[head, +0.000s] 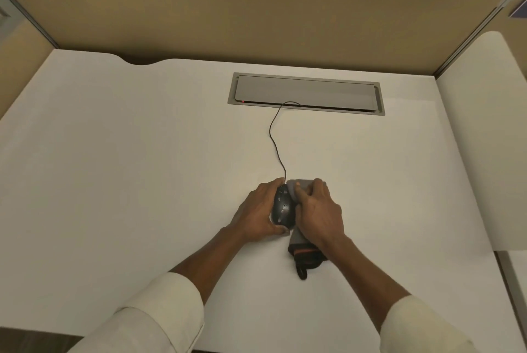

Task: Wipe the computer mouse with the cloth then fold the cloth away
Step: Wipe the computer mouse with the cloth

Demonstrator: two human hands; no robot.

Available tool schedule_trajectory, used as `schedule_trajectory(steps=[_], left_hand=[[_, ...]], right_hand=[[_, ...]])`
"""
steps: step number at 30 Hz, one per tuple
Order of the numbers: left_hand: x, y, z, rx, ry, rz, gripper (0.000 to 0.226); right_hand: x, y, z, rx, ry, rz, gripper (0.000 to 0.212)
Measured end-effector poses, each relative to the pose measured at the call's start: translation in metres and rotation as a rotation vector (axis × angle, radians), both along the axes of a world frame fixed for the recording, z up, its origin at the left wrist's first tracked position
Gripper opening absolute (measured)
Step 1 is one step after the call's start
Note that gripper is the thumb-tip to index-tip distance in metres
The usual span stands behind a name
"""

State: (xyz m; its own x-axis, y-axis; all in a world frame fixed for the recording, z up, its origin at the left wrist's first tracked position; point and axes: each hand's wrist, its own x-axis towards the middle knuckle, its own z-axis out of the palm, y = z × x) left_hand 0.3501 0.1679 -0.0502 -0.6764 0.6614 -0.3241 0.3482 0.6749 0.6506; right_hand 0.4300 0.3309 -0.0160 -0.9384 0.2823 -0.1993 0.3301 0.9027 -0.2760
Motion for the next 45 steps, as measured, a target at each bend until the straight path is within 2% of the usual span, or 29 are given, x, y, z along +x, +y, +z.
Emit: schedule_trajectory(steps=[3,9,14,21,27,33,36,41,45], left_hand=[[0.001,0.000,0.001,-0.003,-0.003,0.003,0.126],[0.002,0.000,0.004,-0.012,-0.012,0.007,0.131],[0.002,-0.002,0.002,0.005,-0.013,0.014,0.126],[0.002,-0.002,0.006,0.041,-0.006,-0.009,0.121],[0.003,-0.001,0.002,0.034,-0.015,0.015,0.122],[0.001,0.000,0.001,0.002,-0.017,0.008,0.129],[0.000,-0.001,0.001,0.017,0.003,-0.005,0.125],[0.002,0.000,0.006,0.040,0.023,-0.005,0.115],[0.003,0.000,0.007,0.035,0.001,0.013,0.116]], right_hand=[[-0.004,0.005,-0.002,-0.049,-0.012,-0.016,0.051],[0.043,-0.026,-0.003,-0.057,-0.002,-0.052,0.063],[0.091,-0.048,-0.005,-0.019,-0.014,0.033,0.076],[0.097,-0.054,-0.012,0.069,0.047,0.149,0.077],[0.089,-0.049,-0.011,0.075,0.100,0.112,0.088],[0.050,-0.038,-0.003,0.060,0.119,0.010,0.075],[0.020,-0.020,0.001,0.054,0.090,0.031,0.070],[-0.016,0.004,0.005,0.030,0.036,0.091,0.040],[-0.015,0.005,0.003,-0.050,-0.015,0.034,0.048]])
